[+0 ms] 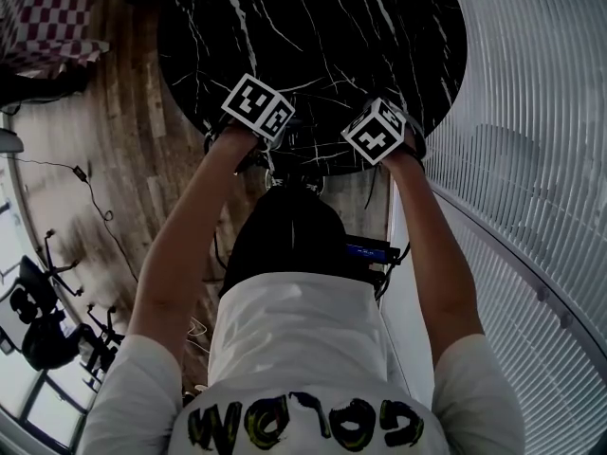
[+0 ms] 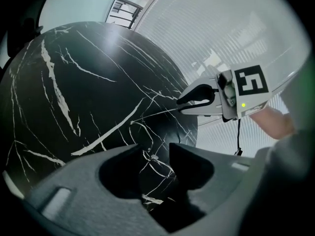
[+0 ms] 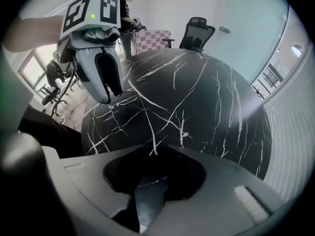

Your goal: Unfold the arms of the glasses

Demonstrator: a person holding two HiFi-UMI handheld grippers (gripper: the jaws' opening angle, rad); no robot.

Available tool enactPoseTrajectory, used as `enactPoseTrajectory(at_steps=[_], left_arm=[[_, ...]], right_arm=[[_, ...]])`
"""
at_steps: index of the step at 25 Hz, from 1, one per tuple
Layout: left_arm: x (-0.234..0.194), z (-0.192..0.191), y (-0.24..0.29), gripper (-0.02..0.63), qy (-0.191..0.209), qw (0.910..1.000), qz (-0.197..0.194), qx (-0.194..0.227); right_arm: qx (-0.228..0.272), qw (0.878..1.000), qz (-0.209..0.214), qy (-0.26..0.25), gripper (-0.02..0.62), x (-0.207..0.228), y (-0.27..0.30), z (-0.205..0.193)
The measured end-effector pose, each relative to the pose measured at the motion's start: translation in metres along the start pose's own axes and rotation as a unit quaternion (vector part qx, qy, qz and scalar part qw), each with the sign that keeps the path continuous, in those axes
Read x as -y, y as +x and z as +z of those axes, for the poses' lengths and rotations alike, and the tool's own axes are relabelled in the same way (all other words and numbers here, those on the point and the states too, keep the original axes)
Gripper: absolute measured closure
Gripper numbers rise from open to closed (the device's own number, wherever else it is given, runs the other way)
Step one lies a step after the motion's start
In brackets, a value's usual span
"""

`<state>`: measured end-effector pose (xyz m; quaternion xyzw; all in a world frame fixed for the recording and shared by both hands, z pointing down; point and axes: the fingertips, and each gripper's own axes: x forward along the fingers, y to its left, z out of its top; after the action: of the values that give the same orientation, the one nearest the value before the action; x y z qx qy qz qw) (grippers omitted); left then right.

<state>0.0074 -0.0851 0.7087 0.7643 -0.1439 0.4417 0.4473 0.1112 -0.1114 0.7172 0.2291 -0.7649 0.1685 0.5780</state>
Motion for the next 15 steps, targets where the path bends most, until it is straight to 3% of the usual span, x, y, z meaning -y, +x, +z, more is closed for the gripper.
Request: enactPoseTrajectory(at_steps=[8, 13, 15], left_arm=[[0.000, 0.002, -0.033, 0.419, -0.008, 0.9969, 0.050, 0.059], [0.029, -0.004, -0.072, 0.428, -0.031, 0.9887, 0.063, 0.133], [0.041, -0.005, -0.091, 0.469, -0.036, 0.9819, 0.072, 0.171]], right_arm=[[0.034, 0.999, -0.030, 0.016, 0.514, 0.006, -0.036, 0.001], [0.133, 0.985, -0.096, 0.055, 0.588, 0.013, -0.098, 0.017], [0.173, 0.976, -0.105, 0.076, 0.592, 0.010, -0.125, 0.027]])
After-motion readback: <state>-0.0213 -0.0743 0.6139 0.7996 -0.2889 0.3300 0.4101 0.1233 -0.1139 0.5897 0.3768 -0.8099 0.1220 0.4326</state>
